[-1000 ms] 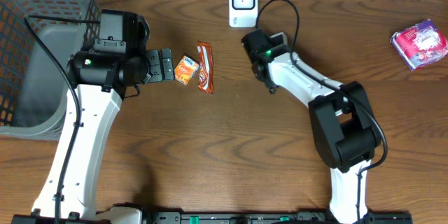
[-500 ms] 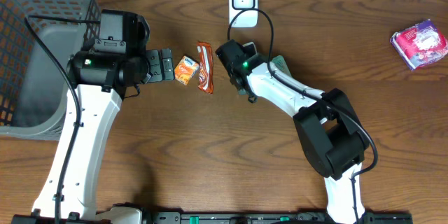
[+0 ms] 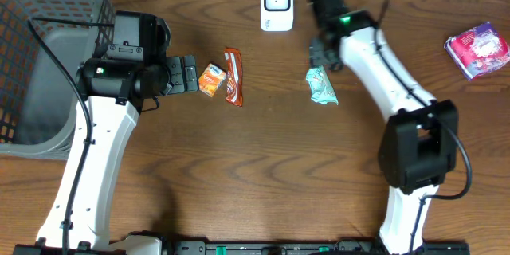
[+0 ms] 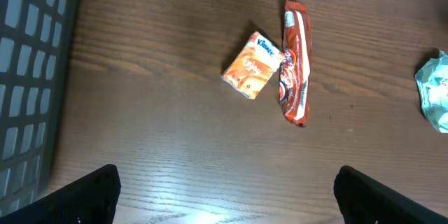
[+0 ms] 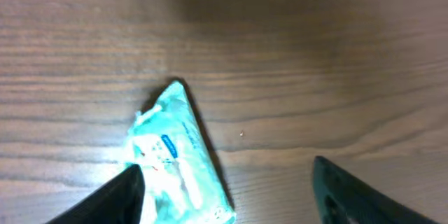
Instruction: Scan the item barcode
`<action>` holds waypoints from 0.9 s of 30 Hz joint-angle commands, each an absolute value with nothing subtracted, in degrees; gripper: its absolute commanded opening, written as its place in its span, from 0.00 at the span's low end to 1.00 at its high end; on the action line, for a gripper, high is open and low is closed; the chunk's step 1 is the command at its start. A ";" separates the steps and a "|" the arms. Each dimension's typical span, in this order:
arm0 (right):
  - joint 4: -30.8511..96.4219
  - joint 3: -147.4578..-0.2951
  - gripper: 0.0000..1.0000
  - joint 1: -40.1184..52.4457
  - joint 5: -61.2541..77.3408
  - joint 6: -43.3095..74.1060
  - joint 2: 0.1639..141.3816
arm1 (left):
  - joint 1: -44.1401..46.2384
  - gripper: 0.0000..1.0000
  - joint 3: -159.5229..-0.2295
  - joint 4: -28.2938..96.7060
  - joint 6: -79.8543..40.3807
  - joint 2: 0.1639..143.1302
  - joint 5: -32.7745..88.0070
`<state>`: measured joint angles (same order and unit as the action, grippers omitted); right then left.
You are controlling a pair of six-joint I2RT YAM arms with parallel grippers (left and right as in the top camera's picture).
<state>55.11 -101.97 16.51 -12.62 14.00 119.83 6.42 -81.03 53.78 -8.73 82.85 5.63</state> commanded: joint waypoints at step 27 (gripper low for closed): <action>29.65 -88.64 0.01 16.29 7.33 13.32 118.69 | 6.17 0.98 -81.08 53.95 -8.16 83.09 5.32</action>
<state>31.97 -83.53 15.29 5.72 10.70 119.35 6.42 -81.03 53.78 -8.73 82.85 5.63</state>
